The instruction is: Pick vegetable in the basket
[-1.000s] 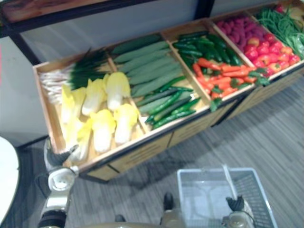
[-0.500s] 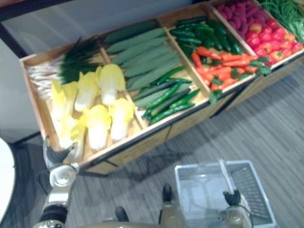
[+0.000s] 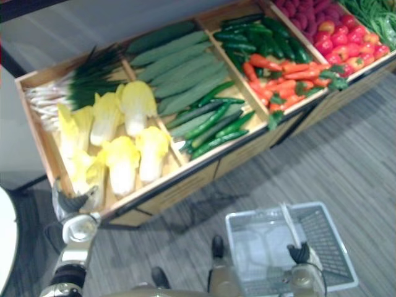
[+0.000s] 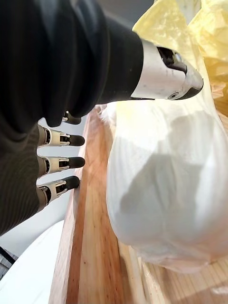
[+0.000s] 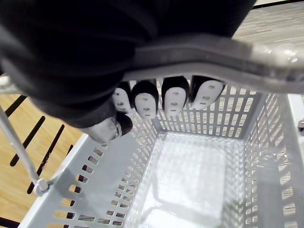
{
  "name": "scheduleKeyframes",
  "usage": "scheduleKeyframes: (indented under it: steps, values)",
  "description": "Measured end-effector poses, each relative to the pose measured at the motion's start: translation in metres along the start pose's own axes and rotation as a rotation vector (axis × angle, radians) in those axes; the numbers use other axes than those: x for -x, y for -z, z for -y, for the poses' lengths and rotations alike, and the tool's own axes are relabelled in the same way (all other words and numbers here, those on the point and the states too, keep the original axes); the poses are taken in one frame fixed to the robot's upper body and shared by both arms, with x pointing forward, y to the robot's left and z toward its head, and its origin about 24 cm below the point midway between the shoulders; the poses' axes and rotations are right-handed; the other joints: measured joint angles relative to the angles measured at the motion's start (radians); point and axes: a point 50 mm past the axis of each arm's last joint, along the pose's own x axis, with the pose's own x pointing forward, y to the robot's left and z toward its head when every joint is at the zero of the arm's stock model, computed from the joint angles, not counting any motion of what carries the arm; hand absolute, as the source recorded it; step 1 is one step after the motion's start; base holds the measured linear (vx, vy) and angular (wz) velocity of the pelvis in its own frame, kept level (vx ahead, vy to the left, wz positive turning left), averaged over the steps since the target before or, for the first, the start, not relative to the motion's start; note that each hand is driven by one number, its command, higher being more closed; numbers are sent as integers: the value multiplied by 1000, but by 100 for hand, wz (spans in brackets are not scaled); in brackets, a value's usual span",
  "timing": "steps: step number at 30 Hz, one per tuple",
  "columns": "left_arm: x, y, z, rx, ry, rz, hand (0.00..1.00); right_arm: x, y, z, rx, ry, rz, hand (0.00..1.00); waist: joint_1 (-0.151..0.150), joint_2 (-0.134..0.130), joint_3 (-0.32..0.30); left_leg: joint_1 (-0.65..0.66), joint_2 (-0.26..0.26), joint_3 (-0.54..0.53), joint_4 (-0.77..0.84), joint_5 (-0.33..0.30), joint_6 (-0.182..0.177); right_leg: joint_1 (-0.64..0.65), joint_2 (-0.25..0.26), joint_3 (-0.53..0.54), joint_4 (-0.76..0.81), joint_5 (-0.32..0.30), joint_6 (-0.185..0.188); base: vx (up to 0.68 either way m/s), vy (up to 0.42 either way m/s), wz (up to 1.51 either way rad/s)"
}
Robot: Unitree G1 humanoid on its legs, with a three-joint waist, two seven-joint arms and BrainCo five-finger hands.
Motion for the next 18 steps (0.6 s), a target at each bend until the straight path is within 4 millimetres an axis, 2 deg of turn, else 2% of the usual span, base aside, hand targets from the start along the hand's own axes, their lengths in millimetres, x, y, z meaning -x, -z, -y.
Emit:
scheduleKeyframes:
  steps: [18]
  values:
    - [-1, 1, 2, -99, 45, 50, 0, 1, -1, -2, 11, 9, 8, 100, 2, -3, 2, 7, -8, 13, -4, -1, -2, 16, -3, 9, -32, 18, 5, -5, -13, -1]
